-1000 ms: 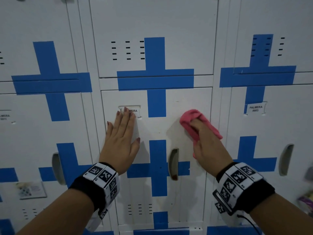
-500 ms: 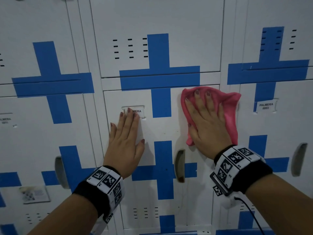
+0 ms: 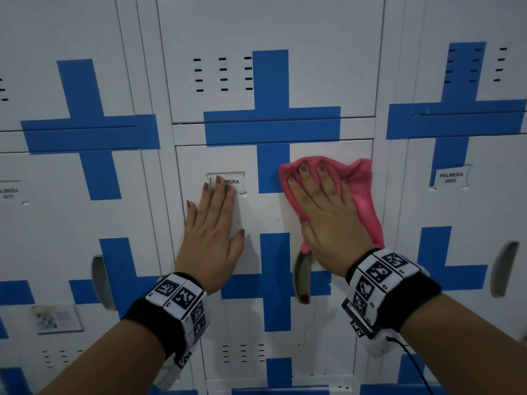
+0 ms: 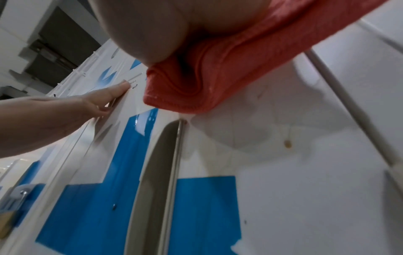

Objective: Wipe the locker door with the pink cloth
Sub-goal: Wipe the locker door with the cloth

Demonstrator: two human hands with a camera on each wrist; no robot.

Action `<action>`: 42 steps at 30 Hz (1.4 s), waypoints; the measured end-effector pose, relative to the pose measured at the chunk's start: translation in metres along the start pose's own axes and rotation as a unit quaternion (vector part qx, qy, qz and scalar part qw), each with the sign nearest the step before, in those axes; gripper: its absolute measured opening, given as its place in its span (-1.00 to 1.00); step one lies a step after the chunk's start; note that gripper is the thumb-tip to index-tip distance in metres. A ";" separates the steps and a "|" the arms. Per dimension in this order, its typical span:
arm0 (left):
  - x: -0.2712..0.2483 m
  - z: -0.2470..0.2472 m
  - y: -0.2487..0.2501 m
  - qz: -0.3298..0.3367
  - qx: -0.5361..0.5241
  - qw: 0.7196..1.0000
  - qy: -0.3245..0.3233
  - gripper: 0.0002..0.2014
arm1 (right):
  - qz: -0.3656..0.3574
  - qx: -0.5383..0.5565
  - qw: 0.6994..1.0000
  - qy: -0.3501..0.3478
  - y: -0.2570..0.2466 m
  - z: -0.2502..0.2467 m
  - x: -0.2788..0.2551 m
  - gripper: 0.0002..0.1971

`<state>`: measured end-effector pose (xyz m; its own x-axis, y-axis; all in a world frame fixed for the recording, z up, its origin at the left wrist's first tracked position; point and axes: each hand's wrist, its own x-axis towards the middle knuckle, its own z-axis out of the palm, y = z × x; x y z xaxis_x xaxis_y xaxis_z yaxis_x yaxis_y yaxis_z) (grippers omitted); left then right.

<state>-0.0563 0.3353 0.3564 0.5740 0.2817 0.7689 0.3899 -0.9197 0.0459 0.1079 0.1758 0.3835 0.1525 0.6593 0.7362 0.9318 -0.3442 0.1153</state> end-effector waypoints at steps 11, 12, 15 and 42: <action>0.000 0.001 -0.001 -0.003 0.002 1.000 0.003 -0.32 | -0.068 -0.026 0.996 -0.053 0.012 0.014 -0.033 -0.28; 0.000 0.001 -0.001 -0.002 0.002 1.000 0.003 -0.32 | -0.063 -0.020 0.996 -0.054 0.014 0.014 -0.037 -0.28; 0.000 0.002 -0.001 -0.004 0.007 1.000 0.002 -0.32 | -0.035 -0.015 0.997 -0.059 0.022 0.015 -0.046 -0.28; -0.003 0.009 0.010 -0.003 0.009 1.000 0.007 -0.31 | -0.063 -0.009 0.997 -0.052 -0.017 0.020 -0.018 -0.28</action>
<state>-0.0479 0.3275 0.3488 0.5613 0.2823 0.7779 0.4057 -0.9132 0.0387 0.0961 0.1834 0.3552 0.0698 0.7635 0.6421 0.9398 -0.2662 0.2144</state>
